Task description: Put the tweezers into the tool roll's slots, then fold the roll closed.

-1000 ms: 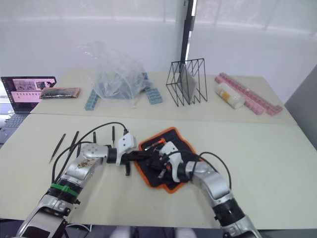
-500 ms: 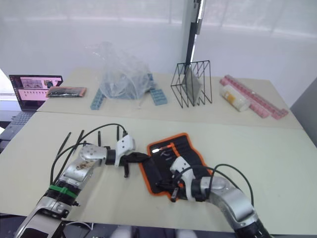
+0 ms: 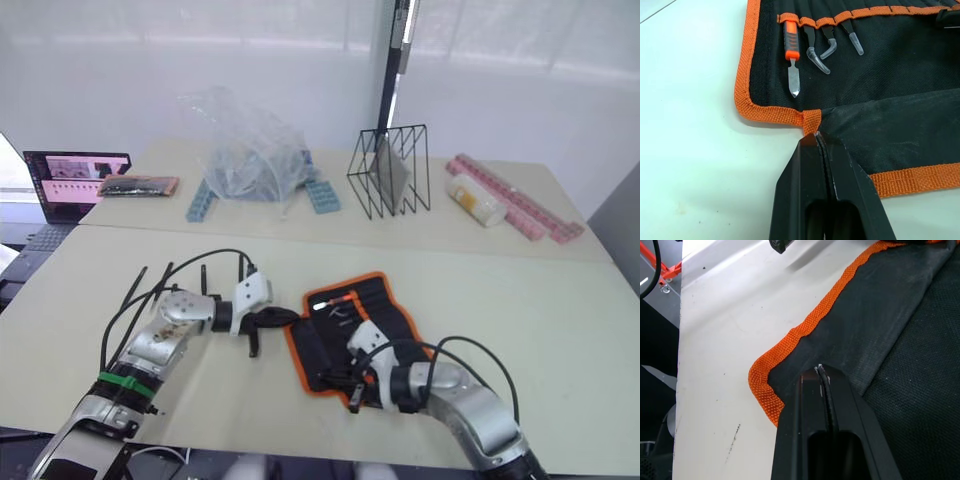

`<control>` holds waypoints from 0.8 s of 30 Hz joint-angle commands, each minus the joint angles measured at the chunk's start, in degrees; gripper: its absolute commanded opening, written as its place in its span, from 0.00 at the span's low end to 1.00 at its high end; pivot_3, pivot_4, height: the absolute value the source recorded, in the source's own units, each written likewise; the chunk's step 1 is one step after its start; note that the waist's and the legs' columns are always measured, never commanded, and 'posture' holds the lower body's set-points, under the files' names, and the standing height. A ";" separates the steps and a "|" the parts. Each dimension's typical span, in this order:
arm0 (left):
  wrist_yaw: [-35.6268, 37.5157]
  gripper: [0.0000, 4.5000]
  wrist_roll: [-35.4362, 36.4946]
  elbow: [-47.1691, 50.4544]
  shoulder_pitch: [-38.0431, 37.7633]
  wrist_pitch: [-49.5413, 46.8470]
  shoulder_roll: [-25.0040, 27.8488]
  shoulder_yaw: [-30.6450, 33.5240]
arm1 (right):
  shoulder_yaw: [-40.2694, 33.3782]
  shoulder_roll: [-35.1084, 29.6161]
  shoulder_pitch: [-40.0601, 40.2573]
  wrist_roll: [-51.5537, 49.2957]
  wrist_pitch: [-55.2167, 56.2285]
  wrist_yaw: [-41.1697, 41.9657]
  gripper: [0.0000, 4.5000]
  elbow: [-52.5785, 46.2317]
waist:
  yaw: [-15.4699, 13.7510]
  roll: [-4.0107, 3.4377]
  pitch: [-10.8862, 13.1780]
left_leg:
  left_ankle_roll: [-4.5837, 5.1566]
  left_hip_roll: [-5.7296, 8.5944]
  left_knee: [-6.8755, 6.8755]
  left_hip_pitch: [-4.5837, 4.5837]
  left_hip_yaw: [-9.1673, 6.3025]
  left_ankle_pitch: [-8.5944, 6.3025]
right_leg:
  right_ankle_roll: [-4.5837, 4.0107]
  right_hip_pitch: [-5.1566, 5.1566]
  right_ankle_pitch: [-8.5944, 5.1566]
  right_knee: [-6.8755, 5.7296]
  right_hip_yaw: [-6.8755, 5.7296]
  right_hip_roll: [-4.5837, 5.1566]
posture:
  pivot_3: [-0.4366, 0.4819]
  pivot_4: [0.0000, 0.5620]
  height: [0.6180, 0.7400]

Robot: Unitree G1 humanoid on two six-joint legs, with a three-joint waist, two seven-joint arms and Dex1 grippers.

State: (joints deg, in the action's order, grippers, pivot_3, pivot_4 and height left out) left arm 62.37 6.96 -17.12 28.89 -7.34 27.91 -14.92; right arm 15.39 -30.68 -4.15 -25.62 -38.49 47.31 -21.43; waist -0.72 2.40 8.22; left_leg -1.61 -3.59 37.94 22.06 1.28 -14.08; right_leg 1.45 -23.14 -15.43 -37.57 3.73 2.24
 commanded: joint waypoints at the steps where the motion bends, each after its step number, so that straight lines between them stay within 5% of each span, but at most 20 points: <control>1: -0.04 0.00 -1.84 -1.66 -0.04 -0.04 0.17 -0.86 | -1.72 0.82 -0.50 -1.05 2.43 0.48 0.01 -1.49 | 0.05 0.00 0.00 | 0.00 0.00 0.00 0.01 0.00 0.00 | -0.01 -0.01 0.00 0.00 0.00 0.00 | 0.48 0.27 0.84; 13: -0.35 0.00 0.59 0.51 -0.21 -0.51 -0.42 1.53 | -10.97 6.98 -3.68 -13.31 -2.32 -2.22 0.01 -2.98 | 0.22 -0.04 0.03 | 0.00 -0.02 0.00 0.05 -0.03 0.00 | -0.12 -0.07 0.07 -0.03 0.00 -0.02 | 0.48 0.27 0.84; 22: -2.48 0.00 15.71 15.13 -7.18 -11.94 6.38 20.44 | -27.31 -1.23 -1.22 -10.34 3.84 -5.01 0.01 0.83 | 0.98 -0.06 0.17 | 0.06 -0.05 -0.02 0.36 -0.05 -0.04 | -0.10 -0.42 0.06 -0.05 0.00 -0.03 | 0.48 0.27 0.84; 24: -3.57 0.06 17.61 16.44 -11.81 -12.62 9.27 26.57 | -31.23 -4.33 1.63 -8.42 6.74 -4.04 0.12 3.07 | 1.33 -0.08 0.18 | 0.19 -0.06 -0.02 0.36 -0.03 -0.11 | -0.09 -0.41 0.05 -0.04 0.02 -0.03 | 0.48 0.27 0.84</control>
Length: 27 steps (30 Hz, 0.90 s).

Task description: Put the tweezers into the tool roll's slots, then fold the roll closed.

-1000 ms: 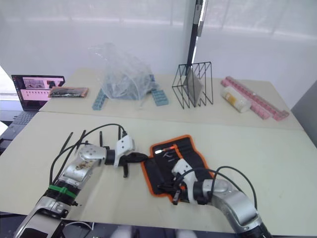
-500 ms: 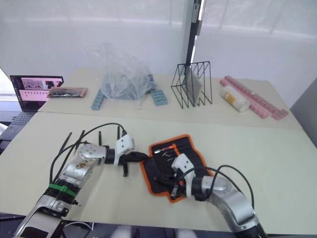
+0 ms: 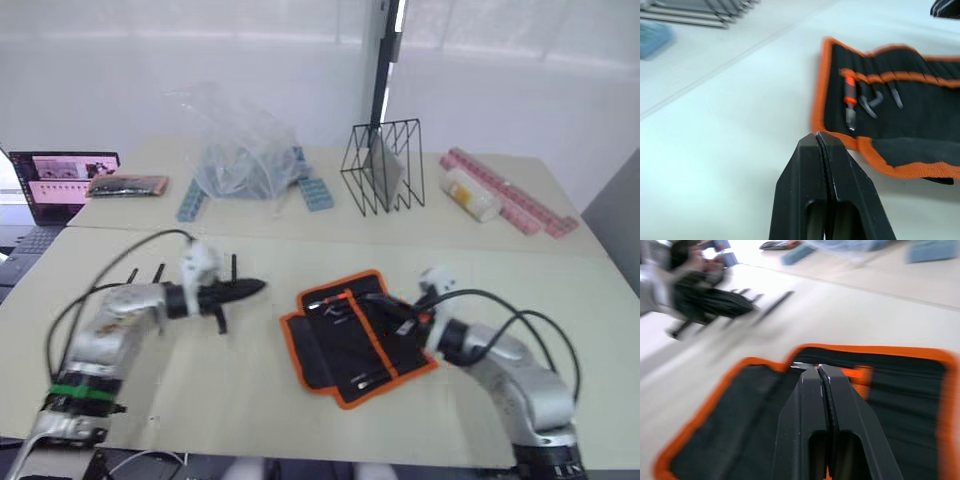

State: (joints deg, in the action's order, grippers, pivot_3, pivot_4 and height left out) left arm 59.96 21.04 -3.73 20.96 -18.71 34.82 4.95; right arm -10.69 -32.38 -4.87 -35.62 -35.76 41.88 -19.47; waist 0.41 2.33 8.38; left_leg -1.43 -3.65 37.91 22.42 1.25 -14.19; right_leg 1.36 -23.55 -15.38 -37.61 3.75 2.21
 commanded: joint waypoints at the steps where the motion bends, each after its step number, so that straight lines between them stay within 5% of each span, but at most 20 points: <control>1: -1.74 0.12 3.73 3.19 -5.98 -1.03 3.62 9.14 | -6.76 -3.71 3.50 2.28 5.32 1.75 0.19 2.16 | 0.33 -0.02 0.01 | 0.02 0.00 -0.01 0.00 0.02 -0.01 | 0.00 -0.01 0.00 0.03 0.01 0.01 | 0.48 0.27 0.84; 12: -4.99 0.92 2.66 -8.61 -34.41 10.01 10.91 37.63 | -18.75 -8.44 11.59 8.26 23.22 7.47 1.00 21.72 | 0.70 -0.03 0.08 | 0.05 -0.08 -0.10 -0.21 0.31 -0.05 | -0.13 -0.03 -0.09 0.01 0.15 0.02 | 0.48 0.27 0.84; 13: -5.11 0.99 3.14 -9.56 -36.59 10.95 10.44 40.10 | -19.10 -8.66 11.46 8.70 24.60 8.00 1.00 23.99 | 0.65 -0.02 0.09 | 0.05 -0.09 -0.10 -0.21 0.34 -0.05 | -0.09 -0.02 -0.13 0.02 0.16 0.02 | 0.48 0.27 0.84; 17: -5.44 1.00 4.65 -10.12 -43.15 13.47 8.32 45.88 | -20.02 -9.51 11.89 9.92 29.33 10.29 1.00 31.55 | 0.23 0.00 0.11 | 0.04 -0.10 -0.09 -0.30 0.44 -0.05 | 0.06 0.02 -0.26 0.04 0.18 0.11 | 0.48 0.27 0.84; 27: -5.90 1.00 8.67 -5.19 -48.28 12.35 4.60 47.21 | -20.91 -7.91 13.57 9.50 33.40 10.15 1.00 35.74 | 0.44 0.01 0.10 | 0.03 -0.14 -0.10 -0.38 0.50 -0.06 | 0.12 0.08 -0.41 -0.03 0.19 0.11 | 0.48 0.27 0.84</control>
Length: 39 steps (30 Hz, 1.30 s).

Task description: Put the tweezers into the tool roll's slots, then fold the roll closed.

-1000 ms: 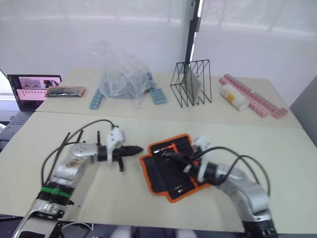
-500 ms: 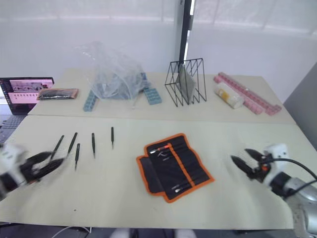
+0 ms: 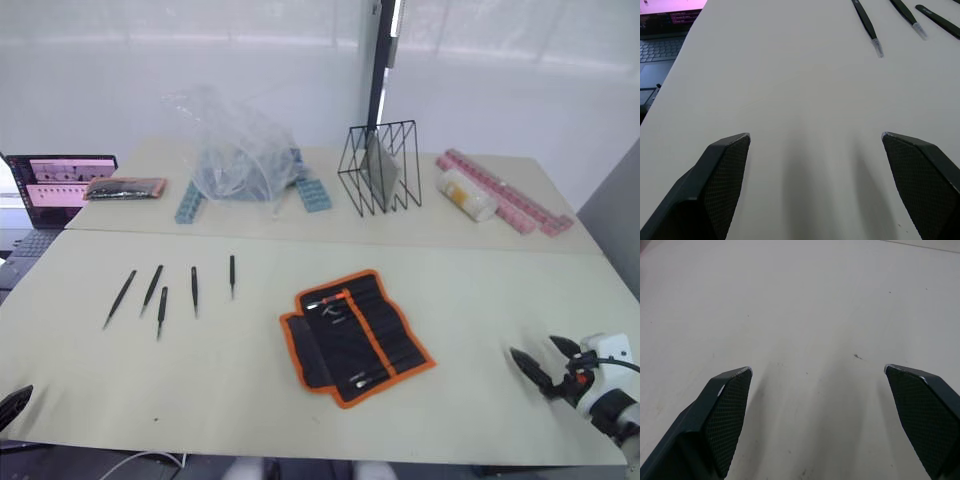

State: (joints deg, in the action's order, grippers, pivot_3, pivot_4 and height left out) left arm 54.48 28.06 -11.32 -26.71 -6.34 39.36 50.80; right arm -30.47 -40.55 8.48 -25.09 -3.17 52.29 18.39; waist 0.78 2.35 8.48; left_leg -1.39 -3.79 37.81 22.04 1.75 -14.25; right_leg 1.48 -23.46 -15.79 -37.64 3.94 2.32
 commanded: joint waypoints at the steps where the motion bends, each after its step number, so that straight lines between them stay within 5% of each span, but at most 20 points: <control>1: -0.48 1.00 1.95 2.73 -0.72 -0.27 -0.09 1.23 | -1.02 0.46 0.16 -1.11 0.58 -0.45 1.00 -2.62 | 0.10 -0.01 0.00 | 0.00 0.00 0.00 -0.01 0.00 0.00 | 0.00 0.00 0.00 -0.01 0.00 0.00 | 0.48 0.27 0.84; 17: -17.83 1.00 2.97 12.98 11.68 -12.89 -4.91 -7.93 | 10.48 -0.72 -3.97 -8.89 -19.47 -1.68 1.00 -35.17 | -0.06 -0.04 -0.01 | 0.00 0.04 0.01 -0.01 -0.06 0.00 | -0.25 0.08 0.22 -0.04 0.02 -0.01 | 0.48 0.27 0.84; 27: -19.99 1.00 -2.62 4.33 24.58 -15.83 -0.48 -18.69 | 20.80 -3.06 -11.18 -12.42 -29.61 -2.25 1.00 -49.32 | -0.03 0.00 0.00 | 0.00 0.05 0.01 0.03 -0.12 0.00 | -0.26 0.07 0.25 0.00 0.00 -0.07 | 0.48 0.27 0.84; 39: -18.69 1.00 -9.16 -8.18 33.95 -15.14 3.71 -27.02 | 24.32 -3.99 -17.72 -16.03 -35.80 -2.96 1.00 -53.58 | -0.10 0.11 0.02 | 0.00 0.05 0.01 0.07 -0.15 0.00 | -0.28 0.00 0.26 -0.05 -0.02 -0.08 | 0.48 0.27 0.84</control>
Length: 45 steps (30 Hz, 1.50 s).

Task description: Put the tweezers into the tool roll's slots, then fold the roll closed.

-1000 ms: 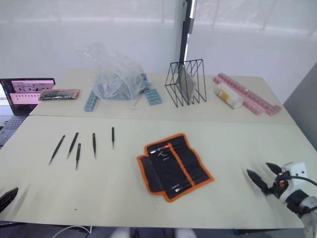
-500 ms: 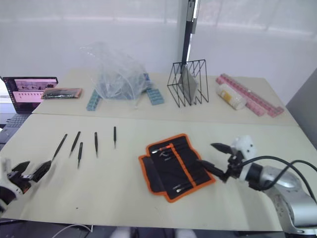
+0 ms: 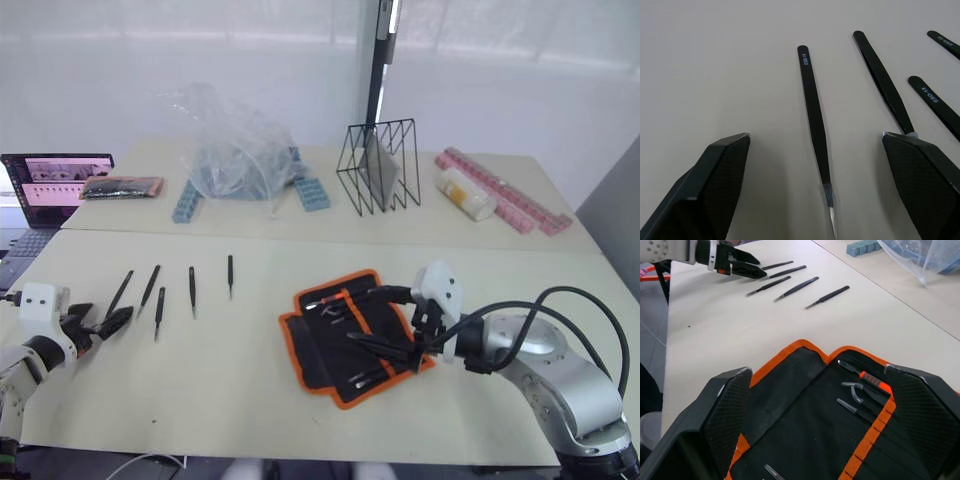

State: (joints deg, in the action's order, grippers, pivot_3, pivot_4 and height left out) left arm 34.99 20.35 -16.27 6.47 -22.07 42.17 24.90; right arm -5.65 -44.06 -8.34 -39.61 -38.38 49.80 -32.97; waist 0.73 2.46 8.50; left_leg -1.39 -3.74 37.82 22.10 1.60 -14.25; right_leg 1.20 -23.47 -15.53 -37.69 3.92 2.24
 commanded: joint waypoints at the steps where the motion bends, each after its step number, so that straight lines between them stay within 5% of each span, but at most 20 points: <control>1: 1.15 1.00 -1.65 -4.24 1.26 1.06 0.97 -1.45 | -0.33 -0.30 -1.11 -1.64 -0.92 -0.78 1.00 -2.52 | -0.06 -0.02 0.00 | 0.00 0.00 0.00 -0.01 0.00 0.00 | 0.00 0.00 0.00 -0.01 -0.01 0.00 | 0.48 0.27 0.84; 6: 3.03 1.00 -2.06 -7.79 3.50 2.28 0.47 -3.00 | 0.20 0.32 -1.55 -2.04 -1.63 -1.80 1.00 -3.28 | -0.24 -0.09 -0.01 | 0.00 0.01 0.00 -0.09 0.00 0.01 | 0.00 0.04 0.00 -0.14 -0.01 0.01 | 0.48 0.27 0.84; 20: 4.65 0.01 -2.78 -13.30 7.63 5.89 -0.90 -4.40 | -0.57 -0.13 -0.25 -2.40 -1.52 -2.75 1.00 -3.63 | -1.14 -0.10 -0.02 | 0.00 0.07 0.03 -0.08 0.01 0.01 | 0.01 0.05 -0.01 -0.16 0.00 0.07 | 0.48 0.27 0.84; 35: 4.46 0.01 -0.68 -4.61 6.03 6.25 1.70 -0.67 | -3.03 0.33 5.63 -1.26 -1.32 -6.26 1.00 -4.83 | -1.19 -0.03 -0.01 | 0.00 0.06 0.03 -0.01 0.00 0.01 | 0.02 0.00 -0.01 -0.14 -0.01 0.07 | 0.48 0.27 0.84; 45: 4.84 0.00 8.92 25.15 5.62 -11.67 2.90 -3.20 | -5.26 8.06 21.05 5.03 2.88 -16.89 0.29 -8.44 | -0.86 0.21 -0.01 | -0.02 0.05 0.05 0.53 0.00 0.02 | 0.03 -0.63 0.00 -0.30 0.03 0.06 | 0.48 0.27 0.84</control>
State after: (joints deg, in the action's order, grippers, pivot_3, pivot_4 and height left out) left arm 39.25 27.23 4.31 11.00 -31.00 44.18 23.00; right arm -10.50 -36.80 11.96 -35.84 -37.67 34.50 -38.98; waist -0.14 2.67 8.49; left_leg -1.41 -3.69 37.87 22.64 1.60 -14.22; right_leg 1.23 -24.12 -15.53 -38.01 3.95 2.30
